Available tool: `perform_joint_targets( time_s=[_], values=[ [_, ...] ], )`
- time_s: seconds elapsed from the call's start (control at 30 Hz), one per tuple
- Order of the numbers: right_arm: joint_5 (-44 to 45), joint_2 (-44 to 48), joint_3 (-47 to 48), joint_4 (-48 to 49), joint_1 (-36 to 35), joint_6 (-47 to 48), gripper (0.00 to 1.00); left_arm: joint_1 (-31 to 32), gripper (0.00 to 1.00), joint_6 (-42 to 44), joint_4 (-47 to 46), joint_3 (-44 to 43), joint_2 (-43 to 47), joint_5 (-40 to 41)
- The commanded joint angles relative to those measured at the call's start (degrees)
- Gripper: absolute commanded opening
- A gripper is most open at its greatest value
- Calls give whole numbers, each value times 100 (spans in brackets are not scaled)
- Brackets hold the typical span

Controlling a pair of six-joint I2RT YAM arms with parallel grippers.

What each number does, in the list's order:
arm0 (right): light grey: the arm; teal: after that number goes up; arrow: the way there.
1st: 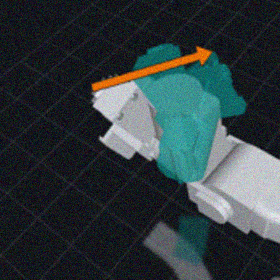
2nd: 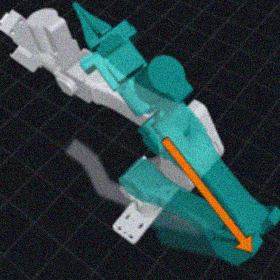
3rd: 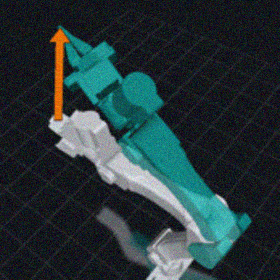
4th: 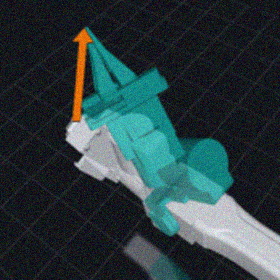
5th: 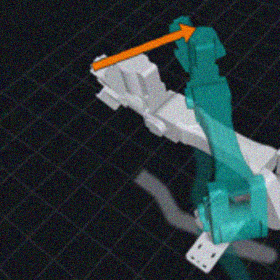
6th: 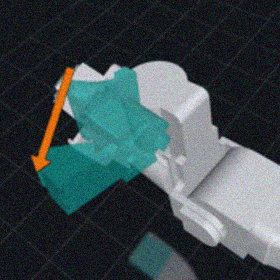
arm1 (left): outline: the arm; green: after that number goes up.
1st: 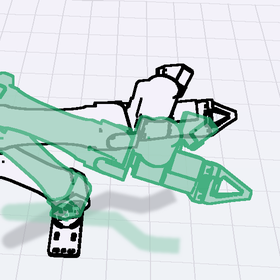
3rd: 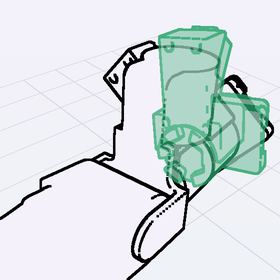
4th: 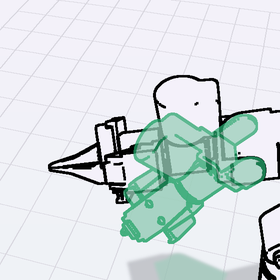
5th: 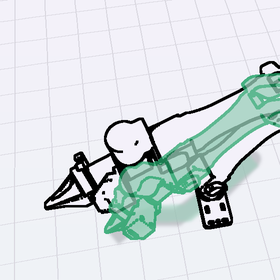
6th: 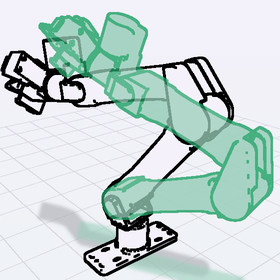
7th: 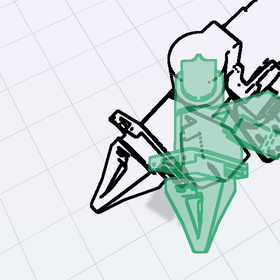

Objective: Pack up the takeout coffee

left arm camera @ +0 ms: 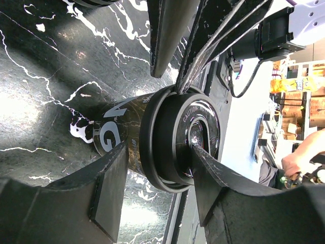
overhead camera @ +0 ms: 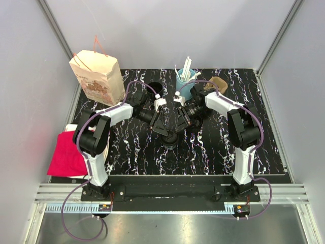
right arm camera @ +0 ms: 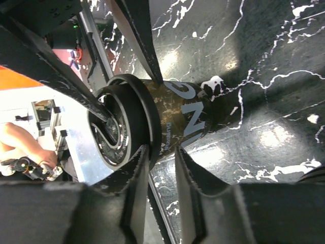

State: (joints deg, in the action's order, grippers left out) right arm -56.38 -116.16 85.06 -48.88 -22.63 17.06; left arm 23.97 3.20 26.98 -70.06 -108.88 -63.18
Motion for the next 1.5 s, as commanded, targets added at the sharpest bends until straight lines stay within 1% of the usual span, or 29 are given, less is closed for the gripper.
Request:
perform_joint_targets(
  time_s=[0.0,0.07,0.17,0.37,0.53,0.7,0.8,0.93,1.17,1.47],
  values=[
    [708,110,37,37,-162,272,35,47,53,418,-70,54,-169,1158],
    [637,207,194,-51,-162,315,41,55,53,418,-70,63,-160,1159],
    [558,374,371,-147,-163,324,47,55,53,418,-53,54,-151,1159],
    [286,603,477,-463,-119,368,51,47,53,427,-62,72,-125,1159],
    [66,779,144,-517,-83,386,55,64,53,427,-53,63,-116,1167],
    [-197,1060,-287,-394,-75,289,55,47,52,409,-53,72,-98,1211],
    [-207,1244,-726,-113,-57,131,55,56,52,409,-53,80,-89,1220],
    [-285,1271,-1228,203,-39,26,52,47,52,392,-53,54,-107,1220],
    [-742,999,-1176,300,-31,-106,47,47,52,400,-61,63,-107,1238],
    [-752,840,-1333,590,-31,-396,45,55,52,409,-53,37,-151,1238]
  ],
)
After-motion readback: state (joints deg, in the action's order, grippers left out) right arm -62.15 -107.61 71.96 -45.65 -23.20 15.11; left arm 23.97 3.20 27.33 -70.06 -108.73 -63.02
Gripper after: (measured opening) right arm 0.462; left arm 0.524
